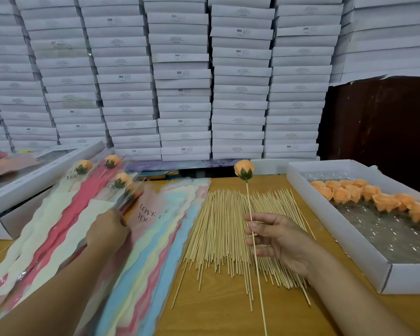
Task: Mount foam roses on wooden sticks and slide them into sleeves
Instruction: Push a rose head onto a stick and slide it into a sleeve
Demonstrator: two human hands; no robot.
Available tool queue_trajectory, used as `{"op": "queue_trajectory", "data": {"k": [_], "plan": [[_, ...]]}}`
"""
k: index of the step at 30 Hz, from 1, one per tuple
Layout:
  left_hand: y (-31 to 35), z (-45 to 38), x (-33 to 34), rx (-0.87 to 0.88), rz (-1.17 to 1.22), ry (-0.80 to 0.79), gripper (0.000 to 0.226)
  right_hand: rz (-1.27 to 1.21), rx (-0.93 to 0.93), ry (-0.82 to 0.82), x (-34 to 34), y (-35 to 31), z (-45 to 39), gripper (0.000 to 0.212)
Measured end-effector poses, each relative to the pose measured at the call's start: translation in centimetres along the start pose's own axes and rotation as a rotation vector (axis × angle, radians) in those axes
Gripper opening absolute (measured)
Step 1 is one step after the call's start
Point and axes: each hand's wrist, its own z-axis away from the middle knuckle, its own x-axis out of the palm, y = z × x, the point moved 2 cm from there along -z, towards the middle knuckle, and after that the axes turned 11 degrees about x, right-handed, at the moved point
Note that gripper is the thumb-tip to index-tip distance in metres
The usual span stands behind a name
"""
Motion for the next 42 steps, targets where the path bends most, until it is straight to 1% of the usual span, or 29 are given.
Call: {"op": "queue_trajectory", "data": {"k": [4, 6, 10, 12, 14, 17, 19, 21, 24, 26, 28, 31, 33, 35, 37, 39, 41, 42], "plan": [[0.5, -0.4, -0.6, 0.041, -0.006, -0.094, 0.003, -0.003, 0.003, -0.003, 0.0, -0.1, 0.1, 0.031], [1.3, -0.7, -1.3, 0.044, 0.045, -0.117, 0.005, 0.001, 0.006, -0.005, 0.0, -0.1, 0.1, 0.032], [3.3, -0.9, -3.3, 0.02, 0.351, -0.094, 0.002, 0.003, 0.018, -0.008, 0.0, -0.1, 0.2, 0.035], [4.5, -0.3, -4.2, 0.023, 0.497, -0.111, 0.002, -0.002, 0.024, -0.015, 0.0, -0.1, 0.2, 0.034], [6.0, 0.9, -4.9, 0.005, 0.66, -0.165, 0.004, -0.004, 0.029, -0.02, 0.1, -0.1, 0.2, 0.035], [8.4, 3.0, -5.0, -0.004, 0.873, -0.249, 0.01, -0.003, 0.034, -0.032, 0.2, -0.2, 0.3, 0.042], [10.1, 4.7, -4.6, -0.004, 0.994, -0.29, 0.014, -0.013, 0.033, -0.044, 0.3, -0.3, 0.4, 0.043], [11.6, 6.4, -3.9, 0.006, 1.073, -0.343, 0.012, -0.027, 0.031, -0.056, 0.4, -0.3, 0.5, 0.042], [13.6, 8.9, -2.6, 0.03, 1.084, -0.432, 0.008, -0.055, 0.033, -0.074, 0.5, -0.4, 0.7, 0.038], [14.4, 10.2, -1.8, 0.063, 1.076, -0.5, 0.007, -0.088, 0.035, -0.08, 0.5, -0.4, 0.7, 0.031], [14.8, 11.4, -1.2, 0.082, 1.062, -0.567, 0.009, -0.102, 0.035, -0.072, 0.5, -0.4, 0.8, 0.026], [15.0, 12.7, -0.8, 0.121, 1.02, -0.629, 0.009, -0.083, 0.031, -0.048, 0.5, -0.5, 0.8, 0.024], [15.0, 13.6, -0.7, 0.096, 1.06, -0.684, 0.009, -0.085, 0.035, -0.041, 0.5, -0.5, 0.8, 0.024], [14.6, 14.4, -0.7, 0.058, 1.058, -0.763, 0.019, -0.079, 0.035, -0.037, 0.5, -0.5, 0.9, 0.023], [14.2, 15.4, -0.6, 0.058, 0.988, -0.848, 0.025, -0.082, 0.03, -0.04, 0.5, -0.5, 0.9, 0.023], [13.8, 16.5, -0.8, 0.116, 0.873, -0.892, 0.016, -0.078, 0.024, -0.048, 0.5, -0.6, 0.9, 0.022], [13.3, 17.5, -0.9, 0.17, 0.727, -0.876, 0.035, -0.07, 0.021, -0.057, 0.5, -0.7, 0.9, 0.022], [13.2, 17.8, -1.0, 0.2, 0.645, -0.849, 0.035, -0.068, 0.018, -0.062, 0.6, -0.7, 1.0, 0.022]]}}
